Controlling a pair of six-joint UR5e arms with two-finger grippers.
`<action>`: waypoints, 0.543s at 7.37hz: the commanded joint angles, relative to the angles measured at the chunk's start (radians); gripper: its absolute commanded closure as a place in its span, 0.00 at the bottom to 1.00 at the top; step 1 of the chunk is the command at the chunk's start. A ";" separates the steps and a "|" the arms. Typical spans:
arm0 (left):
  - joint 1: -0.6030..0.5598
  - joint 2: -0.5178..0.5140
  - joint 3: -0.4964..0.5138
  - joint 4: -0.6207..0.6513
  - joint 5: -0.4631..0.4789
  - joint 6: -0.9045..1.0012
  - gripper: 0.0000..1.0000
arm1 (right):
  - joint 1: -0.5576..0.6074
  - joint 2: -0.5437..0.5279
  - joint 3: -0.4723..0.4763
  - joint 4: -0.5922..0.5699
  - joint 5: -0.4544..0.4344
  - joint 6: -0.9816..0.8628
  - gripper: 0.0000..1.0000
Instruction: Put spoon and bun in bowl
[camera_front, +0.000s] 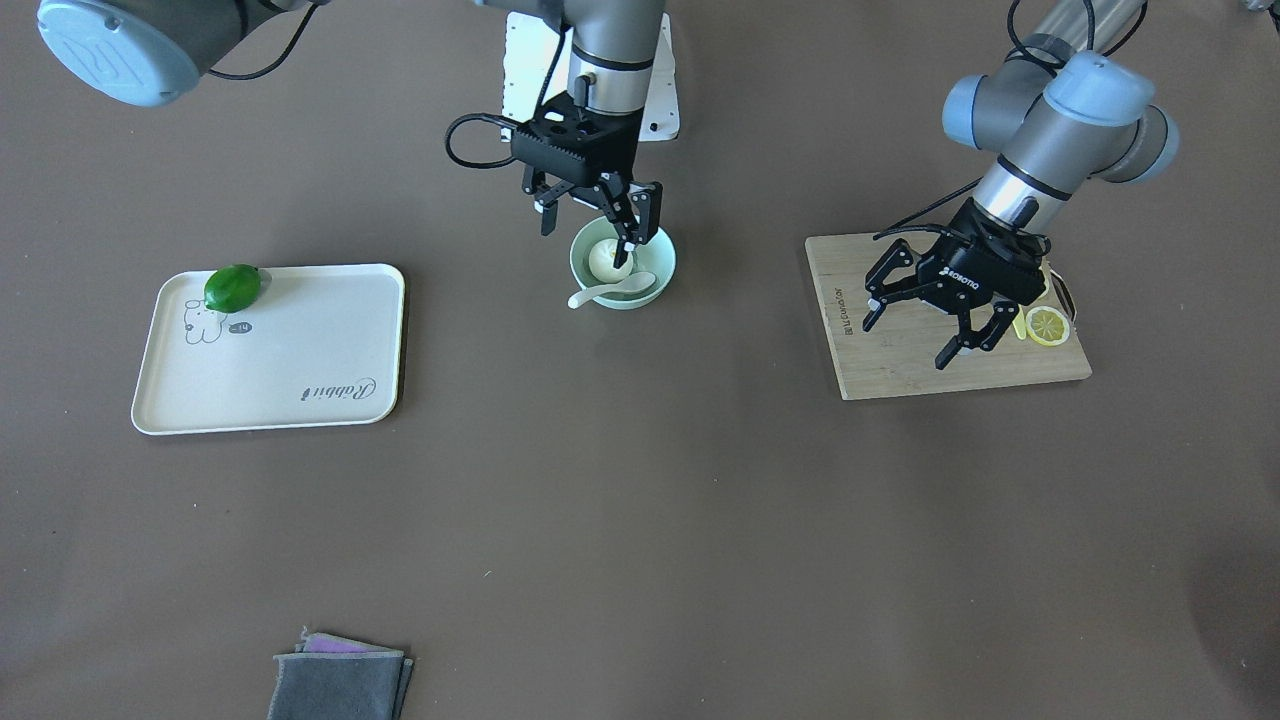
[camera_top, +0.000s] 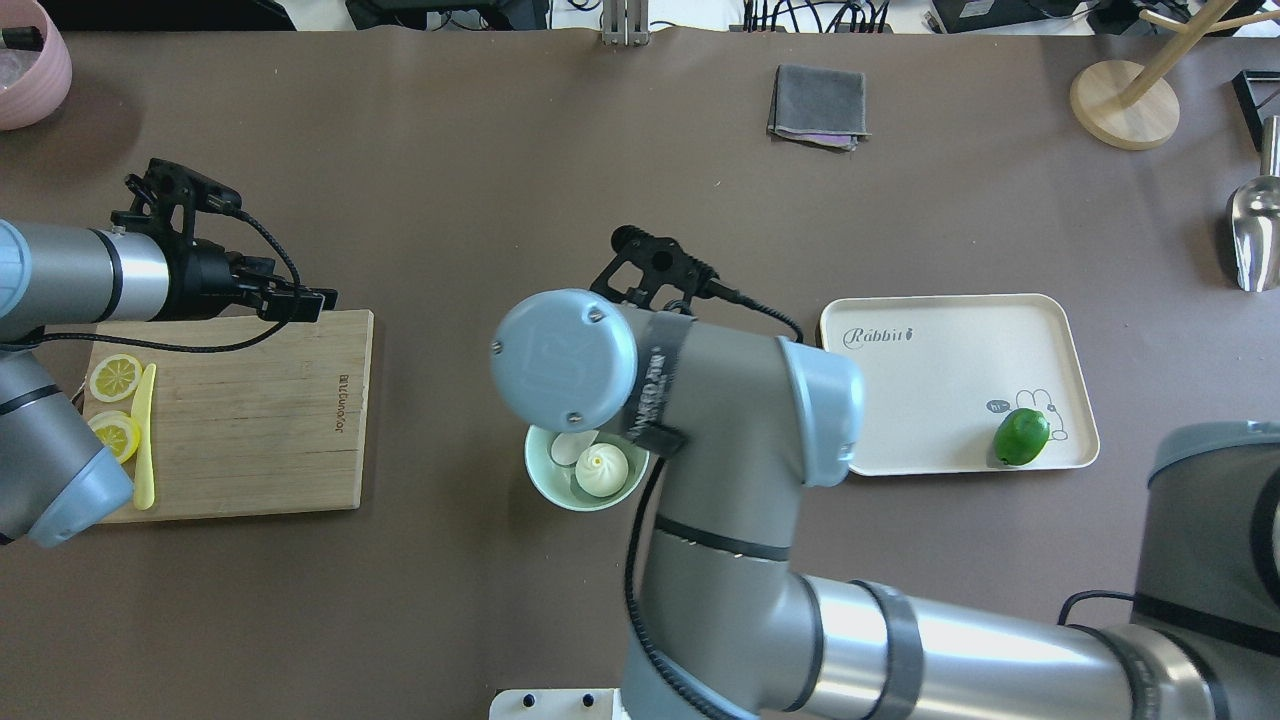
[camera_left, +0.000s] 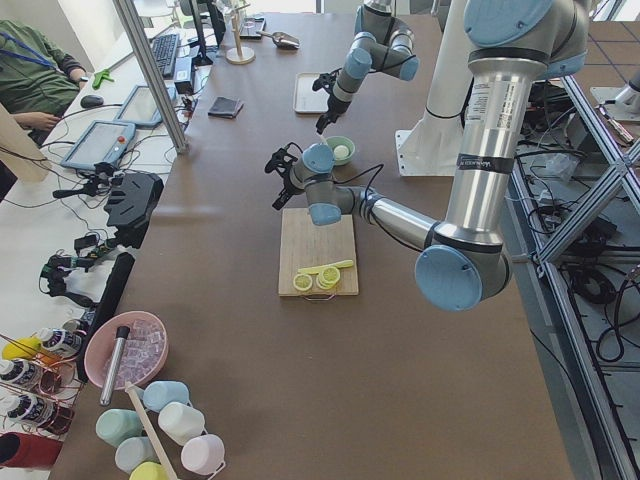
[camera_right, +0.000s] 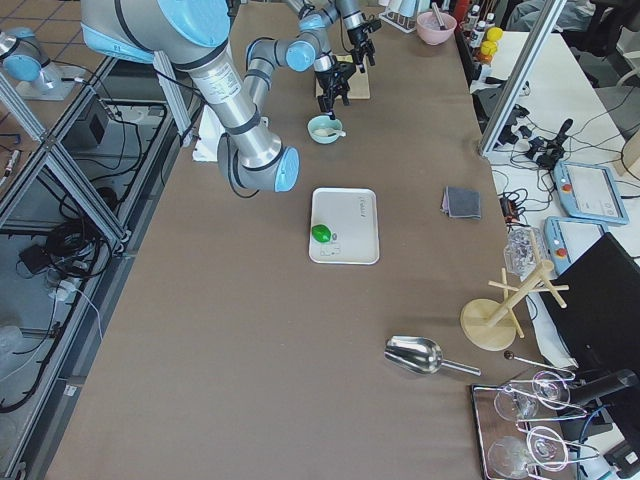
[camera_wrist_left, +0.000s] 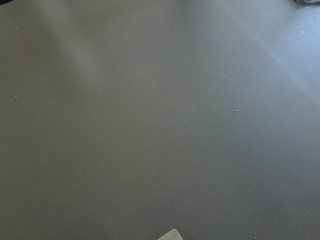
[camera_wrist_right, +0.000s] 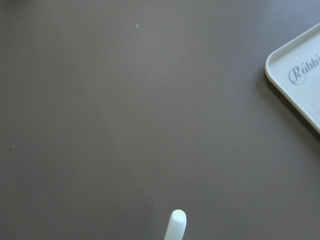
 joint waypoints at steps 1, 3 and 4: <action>-0.090 0.019 -0.005 0.098 -0.126 0.016 0.03 | 0.213 -0.236 0.225 0.008 0.182 -0.380 0.00; -0.319 0.017 -0.003 0.289 -0.397 0.275 0.02 | 0.431 -0.419 0.220 0.110 0.382 -0.760 0.00; -0.463 0.017 -0.006 0.448 -0.505 0.460 0.02 | 0.520 -0.543 0.210 0.226 0.469 -0.917 0.00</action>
